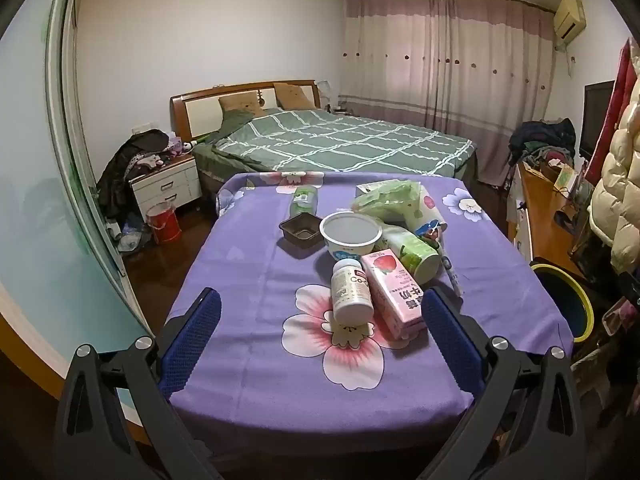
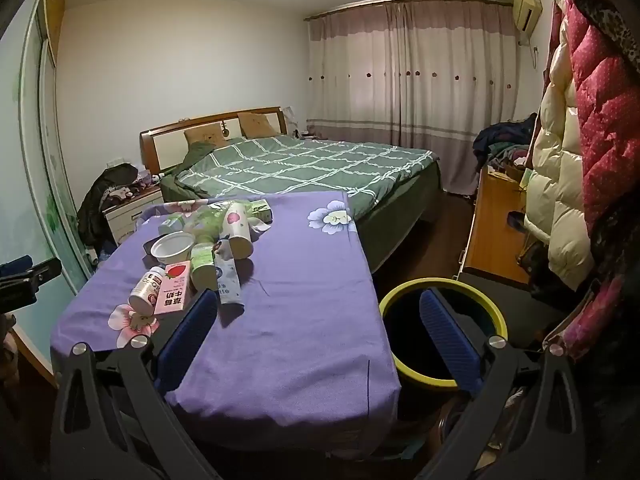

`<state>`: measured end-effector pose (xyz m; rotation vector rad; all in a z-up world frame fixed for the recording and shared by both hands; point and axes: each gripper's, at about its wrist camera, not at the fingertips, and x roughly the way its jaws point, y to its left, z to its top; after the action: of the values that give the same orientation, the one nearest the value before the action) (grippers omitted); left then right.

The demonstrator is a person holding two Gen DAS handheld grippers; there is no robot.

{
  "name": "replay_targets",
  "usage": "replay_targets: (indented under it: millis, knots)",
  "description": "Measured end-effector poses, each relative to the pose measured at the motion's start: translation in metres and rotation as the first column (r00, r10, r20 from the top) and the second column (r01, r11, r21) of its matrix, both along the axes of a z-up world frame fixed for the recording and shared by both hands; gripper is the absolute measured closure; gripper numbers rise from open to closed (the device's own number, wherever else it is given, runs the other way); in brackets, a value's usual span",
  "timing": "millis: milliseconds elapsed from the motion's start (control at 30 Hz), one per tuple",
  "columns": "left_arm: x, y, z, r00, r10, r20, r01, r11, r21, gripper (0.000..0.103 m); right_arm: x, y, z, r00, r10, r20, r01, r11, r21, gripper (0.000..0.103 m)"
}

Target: Collect trash

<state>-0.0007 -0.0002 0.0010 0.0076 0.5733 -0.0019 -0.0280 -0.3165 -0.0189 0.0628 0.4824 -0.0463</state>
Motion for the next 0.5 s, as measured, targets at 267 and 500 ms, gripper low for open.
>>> replay_targets:
  millis: [267,500]
  knots:
    - [0.005,-0.005,-0.003,1.000,-0.009,-0.009,0.009,1.000,0.009,0.004,0.002,-0.001,-0.001,1.000,-0.002,0.000,0.002,1.000,0.005,0.006]
    - [-0.002,-0.009,-0.001,1.000,-0.013,0.001,0.013,1.000,0.018,0.004,0.002,-0.003,-0.006,1.000,-0.007,0.003,0.007,1.000,0.001,0.006]
